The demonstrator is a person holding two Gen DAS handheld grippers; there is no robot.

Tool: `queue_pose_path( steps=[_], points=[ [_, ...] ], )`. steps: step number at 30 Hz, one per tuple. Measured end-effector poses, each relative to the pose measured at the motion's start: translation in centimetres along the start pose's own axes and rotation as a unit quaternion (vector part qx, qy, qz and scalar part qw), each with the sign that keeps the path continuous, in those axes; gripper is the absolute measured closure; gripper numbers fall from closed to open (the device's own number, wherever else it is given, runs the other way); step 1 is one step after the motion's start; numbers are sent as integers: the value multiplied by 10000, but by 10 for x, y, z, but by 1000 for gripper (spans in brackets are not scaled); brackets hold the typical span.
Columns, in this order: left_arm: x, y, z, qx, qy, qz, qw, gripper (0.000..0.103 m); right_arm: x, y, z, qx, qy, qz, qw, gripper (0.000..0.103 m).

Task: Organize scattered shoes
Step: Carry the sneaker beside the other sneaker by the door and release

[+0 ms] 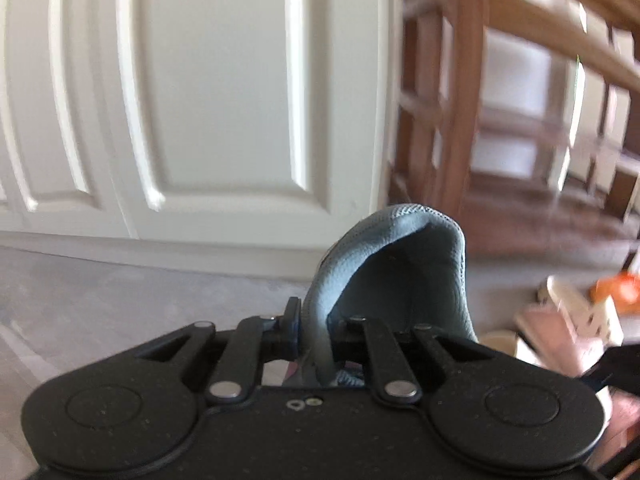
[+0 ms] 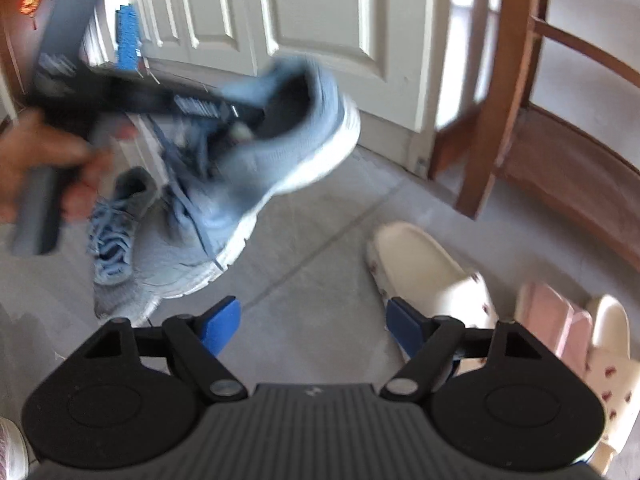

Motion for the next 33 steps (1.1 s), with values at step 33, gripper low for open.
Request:
queue_pose_path(
  steps=[33],
  points=[
    [202, -192, 75, 2234, 1740, -2585, 9236, 85, 57, 9, 35, 360, 302, -563, 9973, 21]
  ],
)
Point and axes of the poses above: each gripper's, at about its wrist camera, not at the fingertips, and z roughly the way its jaws point, x to its left, y to its top, the point moved 5 cm from there along z, roughly the way its jaws point, and after that the axes turned 8 degrees about y, right-handed, at the moved point
